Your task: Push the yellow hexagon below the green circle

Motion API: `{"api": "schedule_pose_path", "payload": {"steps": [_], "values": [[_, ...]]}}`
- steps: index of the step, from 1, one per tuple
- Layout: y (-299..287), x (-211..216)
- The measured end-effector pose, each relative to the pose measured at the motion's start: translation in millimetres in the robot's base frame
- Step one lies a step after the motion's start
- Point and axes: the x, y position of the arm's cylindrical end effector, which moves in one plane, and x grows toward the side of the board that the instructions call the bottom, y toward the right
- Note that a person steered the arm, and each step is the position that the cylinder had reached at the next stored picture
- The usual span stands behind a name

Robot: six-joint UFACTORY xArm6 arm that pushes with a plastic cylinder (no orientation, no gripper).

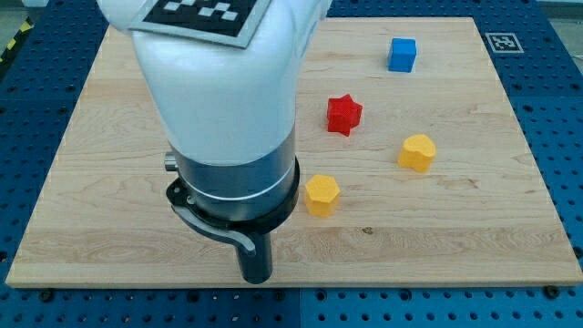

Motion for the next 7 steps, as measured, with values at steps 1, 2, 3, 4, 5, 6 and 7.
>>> {"api": "schedule_pose_path", "payload": {"steps": [1,2,3,4,5,6,7], "values": [[0,0],[1,0],[19,-26],[36,-40],[42,-40],[83,-48],[97,-51]]}}
